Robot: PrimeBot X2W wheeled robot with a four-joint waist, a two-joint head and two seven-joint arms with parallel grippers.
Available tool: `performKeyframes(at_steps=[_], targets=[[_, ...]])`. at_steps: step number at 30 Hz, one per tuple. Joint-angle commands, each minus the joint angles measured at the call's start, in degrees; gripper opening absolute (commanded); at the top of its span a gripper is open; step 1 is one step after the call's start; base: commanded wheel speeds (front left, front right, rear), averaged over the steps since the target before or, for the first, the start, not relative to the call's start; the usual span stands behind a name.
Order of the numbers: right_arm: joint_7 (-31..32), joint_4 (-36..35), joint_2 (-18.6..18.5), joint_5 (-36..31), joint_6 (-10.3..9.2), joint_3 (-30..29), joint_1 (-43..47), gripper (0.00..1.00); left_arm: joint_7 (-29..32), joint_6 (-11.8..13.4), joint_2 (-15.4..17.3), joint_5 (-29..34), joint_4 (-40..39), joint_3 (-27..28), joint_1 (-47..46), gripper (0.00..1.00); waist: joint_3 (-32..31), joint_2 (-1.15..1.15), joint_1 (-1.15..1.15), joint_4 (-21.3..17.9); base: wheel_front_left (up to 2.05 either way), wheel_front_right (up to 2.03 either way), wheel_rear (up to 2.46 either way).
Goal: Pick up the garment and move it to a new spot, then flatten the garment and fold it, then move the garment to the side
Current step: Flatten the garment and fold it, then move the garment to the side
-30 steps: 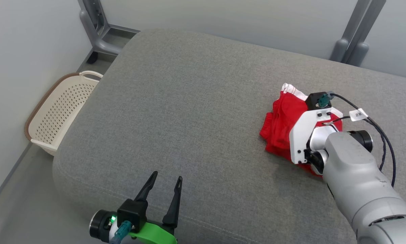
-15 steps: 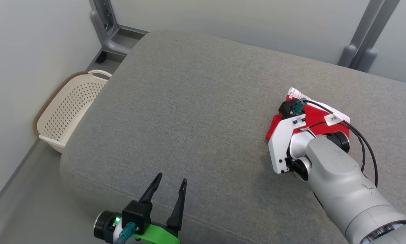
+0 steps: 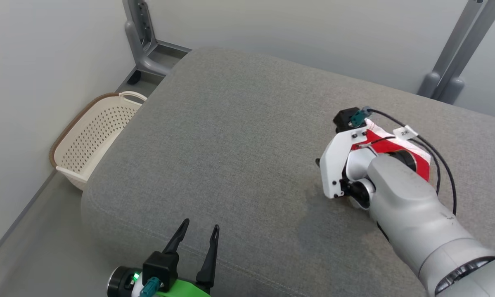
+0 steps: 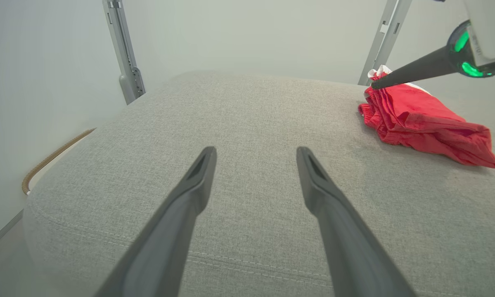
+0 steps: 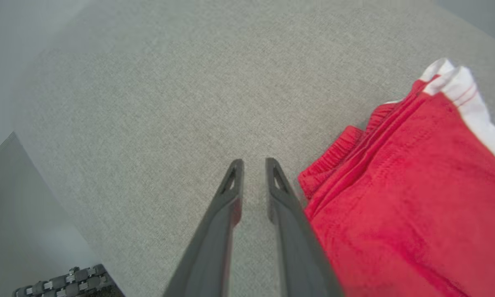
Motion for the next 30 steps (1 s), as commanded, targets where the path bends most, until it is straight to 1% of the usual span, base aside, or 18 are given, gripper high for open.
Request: performKeyframes(at_steps=[1,4,6,9,13,17,19,23,30], targets=[[-0.73,1.07,-0.46,-0.31,-0.03,-0.61,-0.87,1.0,-0.04,0.29,0.42,0.31,-0.35,0.06,0.48,1.0,-0.92,0.0,0.0,-1.01,0.0,0.0,0.0],[-2.86,6.89,-0.48,-2.68,-0.03,-3.88,-3.18,1.0,-0.03,0.57,0.72,0.47,-0.58,0.44,1.29,1.0,-1.96,0.0,0.0,-2.71,0.0,0.0,0.0],[-3.33,8.71,-1.56,-3.98,-0.03,-6.31,-3.84,1.0,-0.03,0.45,0.87,0.49,-0.75,0.61,1.58,1.0,-2.49,0.0,0.0,-3.99,0.0,0.0,0.0],[-3.16,9.46,-3.6,-5.37,-0.03,-10.19,-3.26,1.0,-0.04,0.62,0.88,0.42,-1.09,0.88,2.22,1.0,-2.84,0.0,0.0,-5.88,0.0,0.0,0.0],[-0.34,9.63,-5.9,-8.11,-0.03,-15.06,-0.47,1.0,-0.04,0.43,1.02,0.42,-1.22,0.9,2.3,1.0,-2.72,0.0,0.0,-8.23,0.0,0.0,0.0],[1.25,9.55,-6.94,-10.9,-0.02,-20.81,1.35,1.0,-0.04,0.42,0.99,0.47,-1.43,0.82,2.01,1.0,-2.14,0.0,0.0,-9.81,0.0,0.0,0.0],[1.4,9.59,-7.45,-12.85,-0.03,-23.76,1.92,1.0,-0.04,0.32,0.92,0.44,-1.67,0.82,1.5,1.0,-1.46,0.0,0.0,-10.23,0.0,0.0,0.0],[0.43,9.58,-7.1,-16.65,-0.02,-30.65,2.46,1.0,-0.04,0.03,0.73,0.5,-1.87,0.61,0.47,1.0,0.04,0.0,0.0,-10.27,0.0,0.0,0.0],[-1.6,9.58,-5.74,-24.33,-0.02,-42.47,1.73,1.0,-0.04,-0.1,0.48,0.56,-1.37,0.2,-0.71,1.0,2.45,0.0,0.0,-8.67,0.0,0.0,0.0]])
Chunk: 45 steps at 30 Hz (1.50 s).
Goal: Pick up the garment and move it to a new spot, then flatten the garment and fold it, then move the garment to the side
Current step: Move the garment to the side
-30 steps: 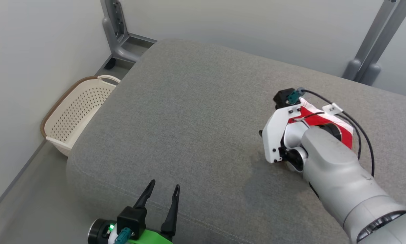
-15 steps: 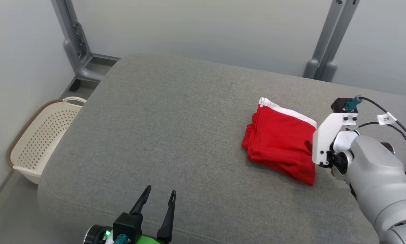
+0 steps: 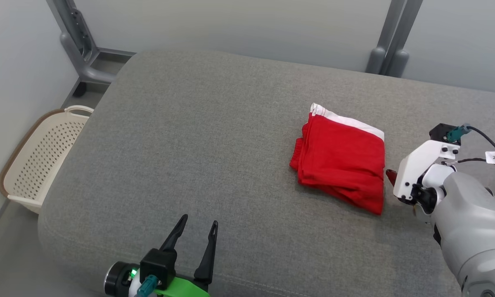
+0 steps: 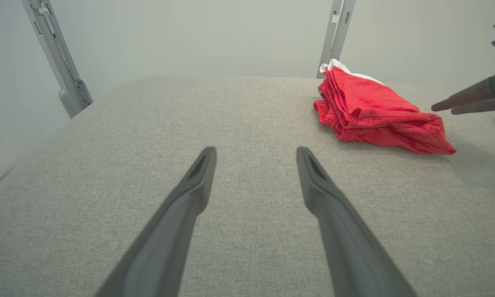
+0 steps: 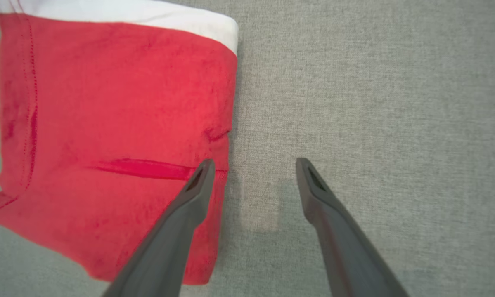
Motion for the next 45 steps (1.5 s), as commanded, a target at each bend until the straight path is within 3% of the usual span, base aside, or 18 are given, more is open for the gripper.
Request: performKeyframes(at_steps=[1,9,21,26,28,29,30,36,41,44,45], targets=[[-0.44,0.03,0.52,-2.61,-0.01,-2.91,-0.35,1.0,-0.02,-0.15,-0.2,0.32,0.04,-0.05,-0.89,1.0,1.36,0.0,0.0,1.2,0.0,0.0,0.0],[0.55,-1.18,2.86,-12.45,-0.01,-14.2,-0.28,1.0,-0.02,-0.64,-0.38,0.56,0.31,-0.59,-1.71,1.0,3.32,0.0,0.0,3.36,0.0,0.0,0.0],[5.08,-9.97,5.43,-26.19,-0.02,-30.03,1.21,1.0,-0.02,-1.08,-0.49,1.02,0.49,-1.04,-3.14,1.0,6.37,0.0,0.0,6.33,0.0,0.0,0.0],[4.23,-6.23,5.81,-27.33,0.0,-33.56,-0.81,1.0,-0.02,-1.15,-0.61,0.96,0.59,-1.56,-3.72,1.0,7.16,0.0,0.0,7.25,0.0,0.0,0.0],[3.77,-4.67,5.98,-27.91,0.0,-34.47,-1.36,0.38,-0.02,-1.08,-0.66,0.88,0.59,-1.54,-3.8,1.0,7.45,0.0,0.0,7.33,0.0,0.0,0.0],[3.54,-4.05,6.02,-28.28,0.01,-34.75,-1.7,0.15,-0.02,-1.0,-0.68,0.86,0.61,-1.49,-3.83,1.0,7.57,0.0,0.0,7.31,0.0,0.0,0.0],[3.38,-3.41,6.09,-28.74,0.01,-34.87,-1.98,0.0,-0.02,-0.94,-0.71,0.83,0.64,-1.41,-3.88,1.0,7.64,0.0,0.0,7.26,0.0,0.0,0.0],[1.63,-0.82,5.79,-31.06,-0.01,-33.63,-3.57,0.0,-0.02,-0.64,-0.78,0.59,0.92,-0.94,-3.87,1.0,6.96,0.0,0.0,5.96,0.0,0.0,0.0],[0.76,0.03,5.61,-29.33,0.0,-29.66,-5.86,0.0,-0.02,-0.72,-0.78,0.52,1.05,-0.68,-3.52,1.0,5.62,0.0,0.0,3.07,0.0,0.0,0.0],[2.01,0.07,5.57,-26.48,-0.01,-23.94,-4.63,0.0,-0.02,-0.85,-0.78,0.53,1.18,-0.55,-3.48,1.0,4.55,0.0,0.0,0.88,0.0,0.0,0.0],[3.14,0.08,5.56,-23.01,-0.01,-18.68,-3.52,0.0,-0.02,-0.95,-0.8,0.61,1.34,-0.59,-3.18,1.0,3.62,0.0,0.0,-0.85,0.0,0.0,0.0]])
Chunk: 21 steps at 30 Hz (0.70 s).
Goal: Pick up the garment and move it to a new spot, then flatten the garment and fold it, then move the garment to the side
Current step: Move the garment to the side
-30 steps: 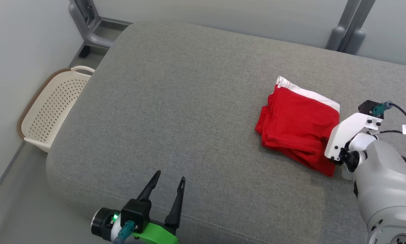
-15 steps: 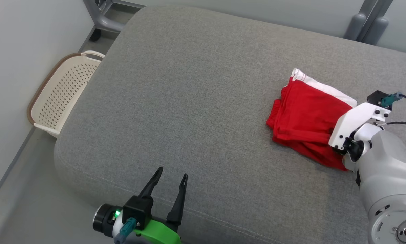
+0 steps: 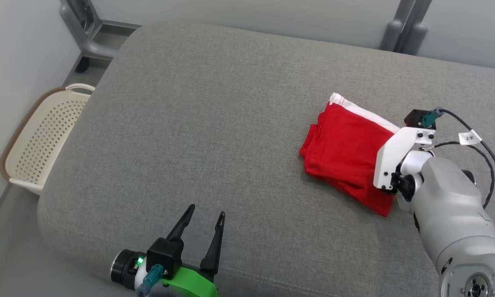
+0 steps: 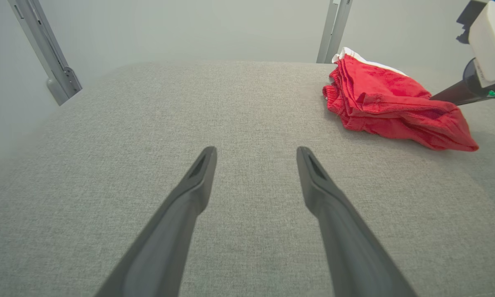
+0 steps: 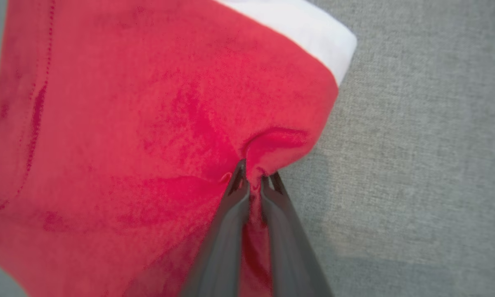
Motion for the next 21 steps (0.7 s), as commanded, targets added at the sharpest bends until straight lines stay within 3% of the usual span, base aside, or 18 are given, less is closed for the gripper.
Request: performKeyframes(at_steps=[1,6,7,10,16,21], targets=[[0.63,0.19,-0.28,3.09,-0.01,3.75,1.72,0.0,-0.03,-0.02,0.12,-0.08,0.2,0.17,0.17,1.0,-2.47,0.0,0.0,-3.74,0.0,0.0,0.0],[1.2,0.17,-0.26,12.95,-0.01,17.71,3.58,0.0,-0.03,0.35,0.11,-0.34,0.17,0.86,1.67,1.0,-4.86,0.0,0.0,-9.1,0.0,0.0,0.0],[1.36,0.15,-0.28,16.48,-0.01,22.88,3.74,0.0,-0.03,0.41,0.1,-0.39,0.07,1.16,2.08,1.0,-5.66,0.0,0.0,-11.31,0.0,0.0,0.0],[1.01,0.16,-0.25,19.93,-0.01,29.21,3.93,0.0,-0.03,0.51,0.08,-0.44,-0.2,1.42,2.7,1.0,-6.76,0.0,0.0,-14.43,0.0,0.0,0.0],[1.35,-0.94,-0.41,19.39,-0.01,35.26,2.7,0.0,-0.03,1.11,0.03,-0.57,-1.02,2.03,3.25,1.0,-7.83,0.0,0.0,-20.03,0.0,0.0,0.0],[1.24,-2.54,-2.73,17.66,-0.02,34.66,1.48,0.0,-0.02,0.91,-0.01,-0.22,-1.47,2.06,3.54,1.0,-7.89,0.0,0.0,-22.85,0.0,0.0,0.0]])
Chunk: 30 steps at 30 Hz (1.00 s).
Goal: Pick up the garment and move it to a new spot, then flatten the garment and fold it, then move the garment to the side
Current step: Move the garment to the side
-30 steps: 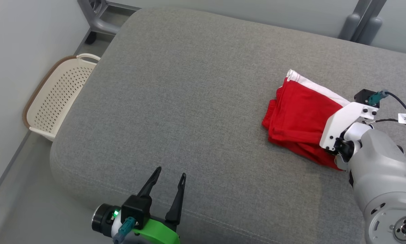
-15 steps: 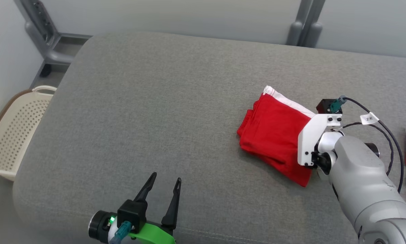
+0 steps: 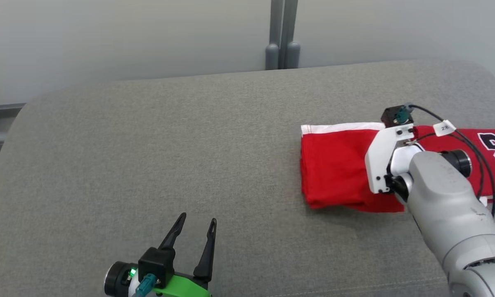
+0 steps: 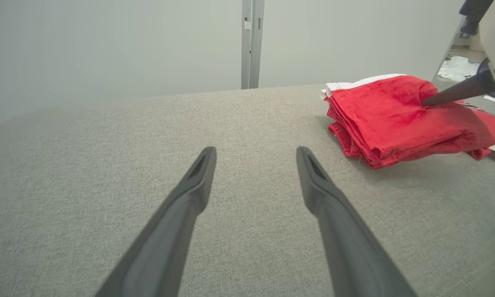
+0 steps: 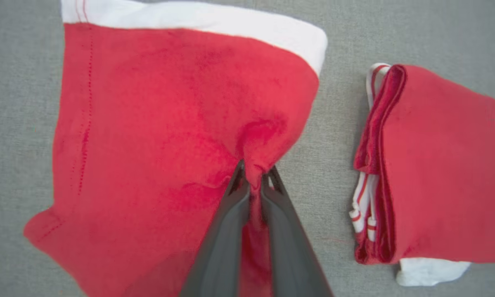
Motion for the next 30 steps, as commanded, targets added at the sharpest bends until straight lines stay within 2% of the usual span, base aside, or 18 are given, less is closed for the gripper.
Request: performKeyframes(at_steps=[1,7,13,20,30], targets=[[-0.05,-0.39,-0.93,-0.49,-0.03,-0.29,-0.31,0.0,-0.02,-0.03,0.1,0.28,-0.22,-0.03,0.61,1.0,-1.23,0.0,0.0,-3.24,0.0,0.0,0.0],[1.85,-2.27,-5.56,-3.77,-0.02,-1.91,-0.8,0.0,-0.03,-0.45,0.09,0.5,0.06,-0.36,0.25,1.0,-0.79,0.0,0.0,-3.18,0.0,0.0,0.0],[5.27,-3.73,-7.11,-5.74,-0.03,-0.18,-1.18,0.0,-0.03,-0.44,0.27,0.61,0.41,0.2,0.92,1.0,-0.68,0.0,0.0,-2.45,0.0,0.0,0.0],[10.0,-5.14,-10.37,-4.0,-0.03,4.39,-2.18,0.0,-0.03,-0.92,0.31,0.97,0.26,0.13,0.93,1.0,-0.44,0.0,0.0,-1.26,0.0,0.0,0.0],[12.22,-8.99,-17.44,-1.24,-0.04,6.91,-0.25,0.0,-0.03,-1.04,0.36,1.59,-0.05,0.31,0.2,1.0,1.66,0.0,0.0,0.84,0.0,0.0,0.0]])
